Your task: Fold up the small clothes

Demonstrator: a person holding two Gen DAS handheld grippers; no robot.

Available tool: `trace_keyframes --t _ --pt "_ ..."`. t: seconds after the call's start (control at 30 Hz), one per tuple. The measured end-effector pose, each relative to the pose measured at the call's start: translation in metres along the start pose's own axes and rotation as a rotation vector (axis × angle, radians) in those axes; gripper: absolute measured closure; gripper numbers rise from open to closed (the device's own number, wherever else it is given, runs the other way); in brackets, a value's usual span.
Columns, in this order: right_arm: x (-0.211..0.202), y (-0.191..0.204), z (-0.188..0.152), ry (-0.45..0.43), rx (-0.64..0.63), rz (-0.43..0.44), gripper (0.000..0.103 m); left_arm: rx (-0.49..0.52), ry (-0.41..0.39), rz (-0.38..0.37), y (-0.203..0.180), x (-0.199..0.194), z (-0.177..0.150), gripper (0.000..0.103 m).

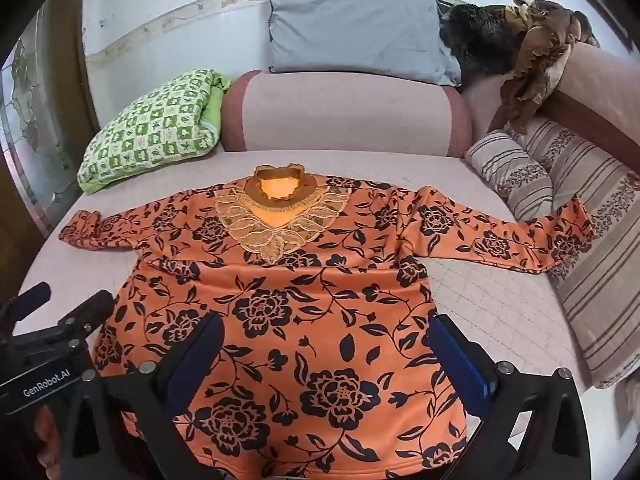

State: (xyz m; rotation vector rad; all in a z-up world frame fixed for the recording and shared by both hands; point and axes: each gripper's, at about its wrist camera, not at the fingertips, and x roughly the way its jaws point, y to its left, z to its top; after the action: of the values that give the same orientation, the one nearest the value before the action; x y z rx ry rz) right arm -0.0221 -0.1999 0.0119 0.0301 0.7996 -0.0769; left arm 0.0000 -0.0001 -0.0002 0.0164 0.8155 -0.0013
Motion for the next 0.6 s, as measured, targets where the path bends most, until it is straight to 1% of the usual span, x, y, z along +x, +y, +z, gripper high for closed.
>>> trace_keyframes --t 0.1,0.2,0.27,0.37,0.6 --pt "0.0013 -0.0018 -0.0034 -0.001 0.021 0.013 0.000 0.000 0.004 -0.007 -0.0001 0.0000 0.0009 0.000" --pt "0.0044 0.0003 -0.0048 0.013 0.027 0.014 0.000 0.000 0.003 -0.012 0.0071 0.0016 -0.0057 0.000" --pt "0.0044 0.0002 -0.0058 0.010 0.028 0.013 0.000 -0.005 0.002 0.001 0.0025 0.0019 -0.0045 0.000" --pt "0.0024 0.0015 -0.0063 0.005 0.027 0.013 0.000 -0.008 0.001 0.001 0.0071 0.0035 -0.0071 0.000" --pt "0.0010 0.0024 -0.0053 -0.005 0.022 0.013 0.000 -0.003 0.009 0.012 0.0015 0.0040 -0.0041 0.000"
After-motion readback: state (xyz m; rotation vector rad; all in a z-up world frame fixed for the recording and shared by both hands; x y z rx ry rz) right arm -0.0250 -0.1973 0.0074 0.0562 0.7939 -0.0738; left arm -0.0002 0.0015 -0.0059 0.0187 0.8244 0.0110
